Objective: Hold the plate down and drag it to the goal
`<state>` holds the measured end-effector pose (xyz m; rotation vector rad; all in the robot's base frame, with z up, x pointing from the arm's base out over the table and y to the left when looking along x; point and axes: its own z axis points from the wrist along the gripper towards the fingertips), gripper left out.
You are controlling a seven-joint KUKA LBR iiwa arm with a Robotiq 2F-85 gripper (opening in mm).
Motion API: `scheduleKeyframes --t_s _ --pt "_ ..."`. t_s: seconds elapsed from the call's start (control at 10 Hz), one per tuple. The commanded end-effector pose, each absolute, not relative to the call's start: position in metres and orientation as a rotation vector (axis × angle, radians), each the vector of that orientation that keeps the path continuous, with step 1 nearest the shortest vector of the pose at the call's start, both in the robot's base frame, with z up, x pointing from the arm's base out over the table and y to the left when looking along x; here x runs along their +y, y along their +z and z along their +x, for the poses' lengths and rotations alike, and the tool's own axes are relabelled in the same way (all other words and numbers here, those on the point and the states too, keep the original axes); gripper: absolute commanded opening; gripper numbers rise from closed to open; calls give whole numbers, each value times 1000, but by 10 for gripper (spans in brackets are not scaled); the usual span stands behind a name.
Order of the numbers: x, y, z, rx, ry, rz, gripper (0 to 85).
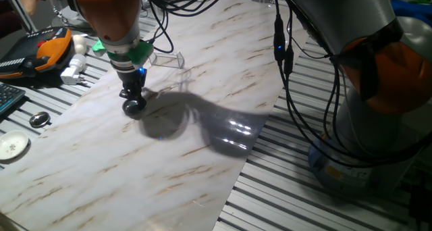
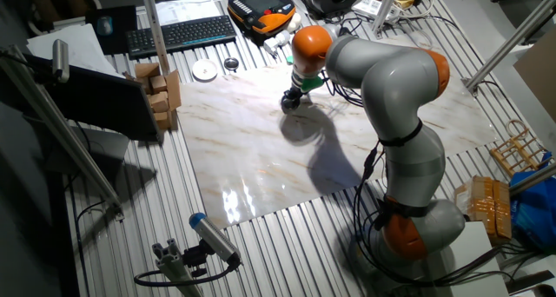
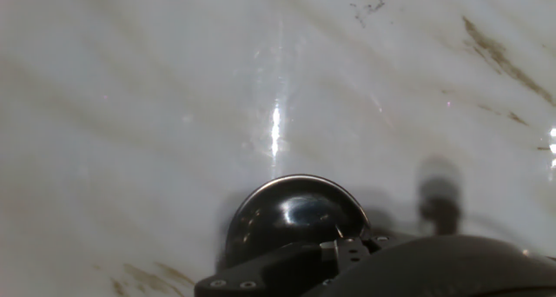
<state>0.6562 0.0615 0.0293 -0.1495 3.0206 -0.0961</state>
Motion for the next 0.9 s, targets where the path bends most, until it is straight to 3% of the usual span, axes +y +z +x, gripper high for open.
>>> scheduleKeyframes --t_s 0.0,0.8 --pt "61 29 656 3021 -96 -152 0" --pt "50 28 655 3017 -102 -173 0"
